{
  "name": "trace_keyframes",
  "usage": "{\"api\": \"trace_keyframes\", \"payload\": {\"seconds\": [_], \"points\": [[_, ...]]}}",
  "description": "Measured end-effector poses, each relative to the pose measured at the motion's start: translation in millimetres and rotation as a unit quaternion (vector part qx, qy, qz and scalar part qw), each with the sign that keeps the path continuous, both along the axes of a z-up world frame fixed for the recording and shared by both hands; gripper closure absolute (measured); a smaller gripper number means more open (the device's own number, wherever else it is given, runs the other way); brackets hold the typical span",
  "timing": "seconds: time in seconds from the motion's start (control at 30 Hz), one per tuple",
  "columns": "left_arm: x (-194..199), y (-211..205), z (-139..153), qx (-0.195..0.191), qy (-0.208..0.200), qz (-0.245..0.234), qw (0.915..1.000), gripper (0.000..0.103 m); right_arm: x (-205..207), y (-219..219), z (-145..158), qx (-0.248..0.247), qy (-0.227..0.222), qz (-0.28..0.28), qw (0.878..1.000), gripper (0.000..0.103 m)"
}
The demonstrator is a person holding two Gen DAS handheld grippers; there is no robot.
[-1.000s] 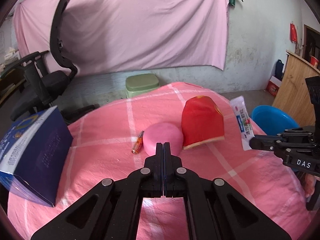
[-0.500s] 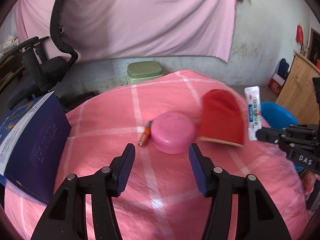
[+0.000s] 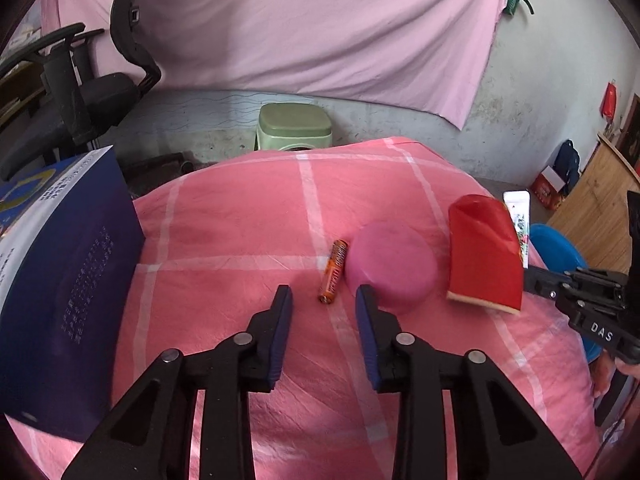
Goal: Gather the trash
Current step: 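Grasp the white toothpaste tube with the right gripper while the left gripper grasps the orange battery, then carry the toothpaste tube and battery over the blue bucket and open both grippers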
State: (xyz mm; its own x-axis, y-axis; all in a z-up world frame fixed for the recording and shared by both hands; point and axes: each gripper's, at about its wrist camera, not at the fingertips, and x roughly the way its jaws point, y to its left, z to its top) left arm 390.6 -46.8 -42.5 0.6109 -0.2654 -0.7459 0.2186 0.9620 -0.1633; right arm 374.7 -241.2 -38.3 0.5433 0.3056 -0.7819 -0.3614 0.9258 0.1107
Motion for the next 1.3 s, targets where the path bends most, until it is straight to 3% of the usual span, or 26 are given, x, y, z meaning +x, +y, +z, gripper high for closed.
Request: {"api": "trace_keyframes", "payload": {"seconds": [0.13,0.27,0.37,0.57,0.67,0.9,1.1,1.3], "points": [[7.9,-6.1,-1.4,0.019,0.005,-0.008,0.9998,0.078,2.3,3.6,-0.2,-0.003,0.002,0.001,1.000,0.080],[9.9,-17.3,-5.0,0.042,0.009,-0.019,0.9989,0.095,4.4,7.7,-1.1,-0.008,0.006,0.005,1.000,0.080],[4.4,-21.2,-4.3,0.051,0.006,-0.019,0.9985,0.096,3.4,6.4,-0.5,-0.004,0.004,0.005,1.000,0.080],[-16.2,-16.8,1.8,0.028,-0.010,0.015,0.9994,0.096,-3.1,0.9,4.2,0.025,-0.006,0.008,1.000,0.082],[-35.5,-13.7,12.3,0.011,-0.041,0.030,0.9986,0.096,-9.9,-2.9,9.3,0.035,-0.022,0.007,0.999,0.082],[-89.0,-17.9,51.0,-0.039,-0.173,0.056,0.9826,0.096,-48.8,-15.1,45.7,0.071,-0.147,-0.001,0.987,0.082],[-121.6,-36.3,91.9,-0.051,-0.269,0.051,0.9604,0.096,-96.3,-28.4,86.0,0.102,-0.283,-0.009,0.953,0.082],[-142.2,-67.6,127.1,-0.047,-0.338,0.022,0.9399,0.096,-131.7,-52.4,111.5,0.117,-0.373,-0.044,0.920,0.082]]}}
